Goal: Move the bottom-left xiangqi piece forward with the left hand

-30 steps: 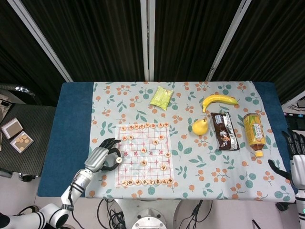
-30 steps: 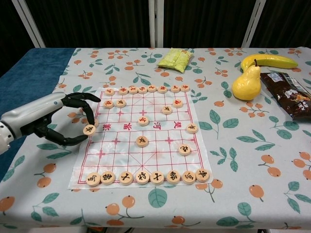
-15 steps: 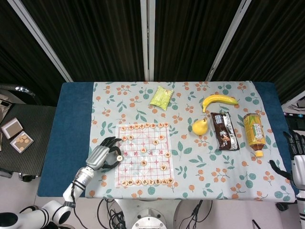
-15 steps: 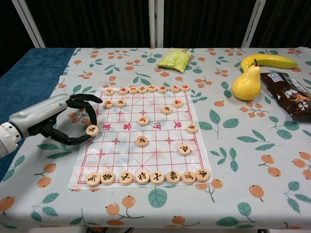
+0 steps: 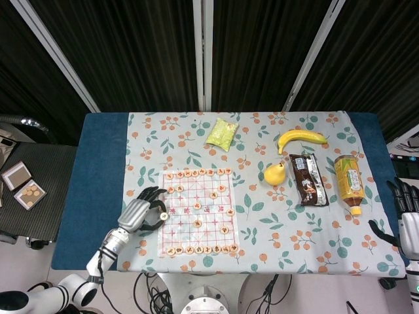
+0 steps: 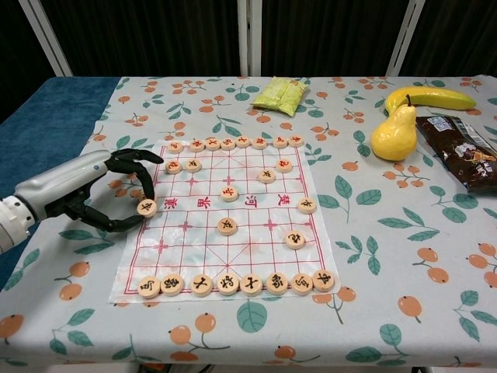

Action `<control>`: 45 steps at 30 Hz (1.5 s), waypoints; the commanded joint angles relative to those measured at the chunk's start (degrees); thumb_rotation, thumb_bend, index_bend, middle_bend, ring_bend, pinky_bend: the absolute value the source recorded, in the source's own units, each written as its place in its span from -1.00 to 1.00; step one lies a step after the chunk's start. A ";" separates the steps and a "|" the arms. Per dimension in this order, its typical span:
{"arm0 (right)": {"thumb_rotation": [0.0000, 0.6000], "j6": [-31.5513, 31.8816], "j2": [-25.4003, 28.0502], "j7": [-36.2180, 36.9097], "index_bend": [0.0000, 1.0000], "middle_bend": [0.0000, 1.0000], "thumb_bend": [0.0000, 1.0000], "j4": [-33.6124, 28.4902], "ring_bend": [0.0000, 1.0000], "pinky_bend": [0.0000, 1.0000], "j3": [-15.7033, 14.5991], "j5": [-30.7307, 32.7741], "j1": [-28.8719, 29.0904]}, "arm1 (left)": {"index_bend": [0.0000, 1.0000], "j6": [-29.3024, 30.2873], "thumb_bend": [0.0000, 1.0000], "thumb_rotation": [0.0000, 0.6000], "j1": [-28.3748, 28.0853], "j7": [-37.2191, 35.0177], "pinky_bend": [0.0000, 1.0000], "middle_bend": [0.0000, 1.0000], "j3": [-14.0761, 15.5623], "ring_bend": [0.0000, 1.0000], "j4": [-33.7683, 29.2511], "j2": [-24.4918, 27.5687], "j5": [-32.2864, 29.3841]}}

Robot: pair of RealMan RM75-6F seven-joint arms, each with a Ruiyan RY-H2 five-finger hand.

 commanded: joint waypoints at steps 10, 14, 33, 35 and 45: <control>1.00 0.20 0.03 -0.08 -1.00 -1.00 -0.72 0.02 -1.00 -1.00 -0.04 0.05 -0.18 | -0.07 0.87 -0.38 1.00 0.36 -0.15 -1.00 -0.80 0.27 -1.00 0.03 0.24 -0.10; 1.00 0.24 0.00 -0.25 -1.00 -1.00 -0.72 -0.07 -1.00 -1.00 -0.07 -0.06 -0.16 | -0.17 0.83 -0.38 1.00 0.43 -0.17 -1.00 -0.80 0.47 -1.00 0.18 0.36 -0.14; 1.00 0.99 0.15 -0.66 -1.00 -1.00 -0.72 -0.14 -1.00 -1.00 -0.14 -0.42 -0.48 | -0.31 14.36 -0.41 1.00 7.33 7.66 -1.00 -0.80 2.65 -1.00 -13.46 9.35 2.76; 1.00 1.60 -0.56 -1.41 -1.00 -1.00 -0.72 0.77 -1.00 -1.00 -0.26 -0.83 -0.60 | -0.44 16.81 -0.43 1.00 10.41 13.22 -1.00 -0.80 3.30 -1.00 -15.53 11.87 1.29; 1.00 0.04 -3.94 -3.95 -1.00 -1.00 -0.72 5.12 -1.00 -1.00 -2.39 -0.76 -1.40 | -0.76 26.03 -0.46 1.00 22.70 20.40 -1.00 -0.83 3.26 -1.00 -14.62 19.98 -6.81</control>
